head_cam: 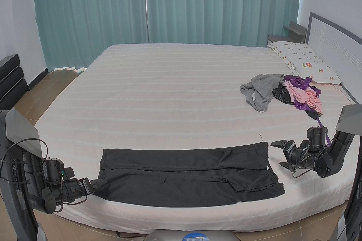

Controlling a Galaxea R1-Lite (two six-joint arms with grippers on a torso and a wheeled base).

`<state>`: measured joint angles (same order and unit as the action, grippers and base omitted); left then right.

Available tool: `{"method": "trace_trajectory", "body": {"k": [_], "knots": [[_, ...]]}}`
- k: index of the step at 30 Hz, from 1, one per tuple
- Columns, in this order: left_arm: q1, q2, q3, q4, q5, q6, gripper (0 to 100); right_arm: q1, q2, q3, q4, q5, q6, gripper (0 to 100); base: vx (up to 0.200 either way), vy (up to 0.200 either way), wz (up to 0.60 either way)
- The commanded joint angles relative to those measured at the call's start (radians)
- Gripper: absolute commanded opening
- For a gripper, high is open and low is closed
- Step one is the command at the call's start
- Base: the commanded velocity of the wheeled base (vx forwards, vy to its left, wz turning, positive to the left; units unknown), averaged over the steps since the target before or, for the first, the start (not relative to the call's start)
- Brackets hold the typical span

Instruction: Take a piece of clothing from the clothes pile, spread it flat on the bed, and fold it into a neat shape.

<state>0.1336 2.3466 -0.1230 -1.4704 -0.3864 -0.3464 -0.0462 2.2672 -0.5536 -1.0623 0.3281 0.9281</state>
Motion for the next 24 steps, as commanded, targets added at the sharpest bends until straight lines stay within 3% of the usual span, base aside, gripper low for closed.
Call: {"method": "trace_trajectory", "body": {"k": [1,7,17,24], "knots": [[0.004,-0.05,-0.033,-0.005,0.012,-0.016,100,0.0,0.0,0.0,-0.001,0.0,0.0,100,0.0,0.0,0.0],[-0.005,-0.092,-0.075,-0.001,0.017,-0.066,100,0.0,0.0,0.0,-0.001,0.0,0.0,100,0.0,0.0,0.0],[-0.134,-0.006,-0.185,0.005,0.047,-0.069,100,0.003,0.002,0.0,0.001,0.0,-0.003,100,0.0,0.0,0.0],[-0.138,0.057,-0.224,0.005,0.09,-0.069,100,0.005,0.002,0.001,0.001,0.0,-0.003,100,0.0,0.0,0.0]]}}
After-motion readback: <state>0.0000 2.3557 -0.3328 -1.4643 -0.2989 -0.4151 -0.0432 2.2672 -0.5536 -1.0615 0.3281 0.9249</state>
